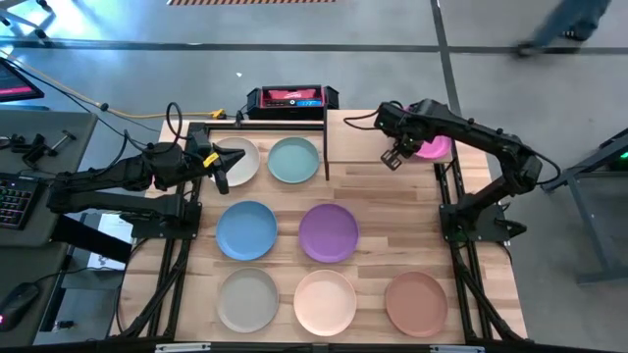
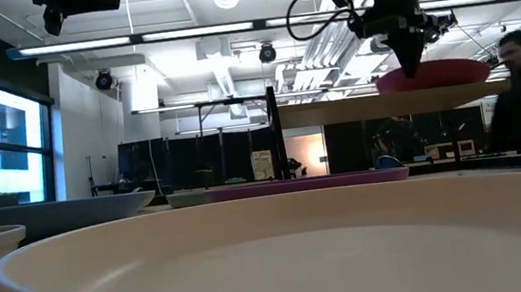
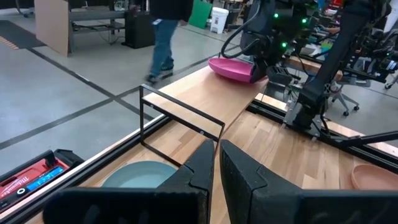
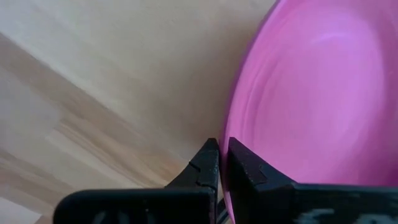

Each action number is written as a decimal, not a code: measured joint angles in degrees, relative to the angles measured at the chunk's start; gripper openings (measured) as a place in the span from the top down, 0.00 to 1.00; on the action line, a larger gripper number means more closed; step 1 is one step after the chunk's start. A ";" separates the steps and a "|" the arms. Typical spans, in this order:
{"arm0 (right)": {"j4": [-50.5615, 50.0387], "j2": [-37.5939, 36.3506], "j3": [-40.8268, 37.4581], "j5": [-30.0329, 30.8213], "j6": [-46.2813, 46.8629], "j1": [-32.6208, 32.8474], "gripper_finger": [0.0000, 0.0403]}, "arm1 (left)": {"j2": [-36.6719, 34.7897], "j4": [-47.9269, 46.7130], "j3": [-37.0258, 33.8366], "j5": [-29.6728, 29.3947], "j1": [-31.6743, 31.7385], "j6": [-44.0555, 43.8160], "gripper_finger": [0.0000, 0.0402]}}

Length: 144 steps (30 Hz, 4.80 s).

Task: Place and stack plates onto a shelf
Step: Put the pink plate on the shelf, then stack the blue plate on top of the pink plate on the shelf

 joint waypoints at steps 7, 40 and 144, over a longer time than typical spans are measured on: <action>1.43 0.01 0.00 -1.24 -0.83 -0.59 1.00 | 0.00 -1.08 -0.02 0.14 0.00 -0.01 0.96; 2.31 0.04 0.00 0.19 -1.03 -0.57 1.00 | 0.02 -1.08 -0.02 1.75 0.00 -3.02 0.96; 11.52 0.04 11.54 4.05 38.62 39.99 0.81 | 8.40 -1.12 -0.02 11.14 -0.04 -11.95 0.96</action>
